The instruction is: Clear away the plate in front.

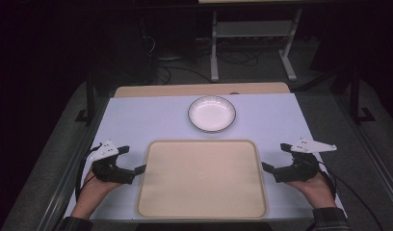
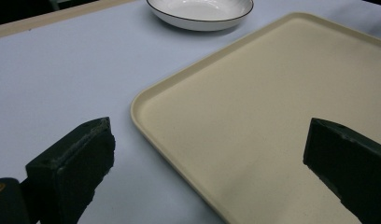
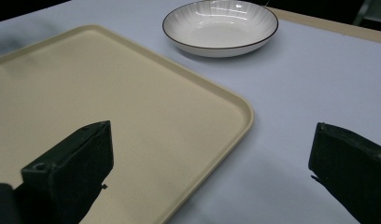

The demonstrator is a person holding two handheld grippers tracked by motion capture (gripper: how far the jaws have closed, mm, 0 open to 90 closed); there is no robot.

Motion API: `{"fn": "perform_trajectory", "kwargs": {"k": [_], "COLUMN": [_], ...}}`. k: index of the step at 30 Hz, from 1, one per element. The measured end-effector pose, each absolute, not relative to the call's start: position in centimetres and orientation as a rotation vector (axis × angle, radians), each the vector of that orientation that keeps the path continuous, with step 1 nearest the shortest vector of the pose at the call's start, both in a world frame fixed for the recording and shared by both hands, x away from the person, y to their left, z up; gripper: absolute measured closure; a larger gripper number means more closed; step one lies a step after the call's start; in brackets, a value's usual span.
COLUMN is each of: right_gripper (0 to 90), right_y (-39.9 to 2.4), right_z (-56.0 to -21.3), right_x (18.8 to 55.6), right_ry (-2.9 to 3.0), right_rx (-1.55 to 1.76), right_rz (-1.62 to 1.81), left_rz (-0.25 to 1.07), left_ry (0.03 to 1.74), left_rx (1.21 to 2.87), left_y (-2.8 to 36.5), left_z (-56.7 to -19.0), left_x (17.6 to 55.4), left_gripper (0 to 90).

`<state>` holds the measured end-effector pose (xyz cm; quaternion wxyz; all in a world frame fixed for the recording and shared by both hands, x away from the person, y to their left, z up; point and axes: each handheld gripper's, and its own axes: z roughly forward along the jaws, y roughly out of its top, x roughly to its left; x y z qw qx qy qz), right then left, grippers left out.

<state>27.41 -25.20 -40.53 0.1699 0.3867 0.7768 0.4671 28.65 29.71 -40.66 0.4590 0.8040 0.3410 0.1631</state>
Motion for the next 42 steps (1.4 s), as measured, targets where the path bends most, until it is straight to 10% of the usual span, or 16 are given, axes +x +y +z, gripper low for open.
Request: {"fn": "perform_trajectory", "kwargs": {"k": [42], "right_gripper": [4.2], "right_y": [-23.1], "right_z": [-39.1], "right_x": [34.5], "right_ry": [2.279], "right_rx": [1.199], "right_rz": [1.193], "left_rz": [0.41], "left_ry": [0.834], "left_rx": [1.989], "left_y": [29.8], "left_z": [-41.1], "left_x": [28.8], "left_gripper": [1.6]}}
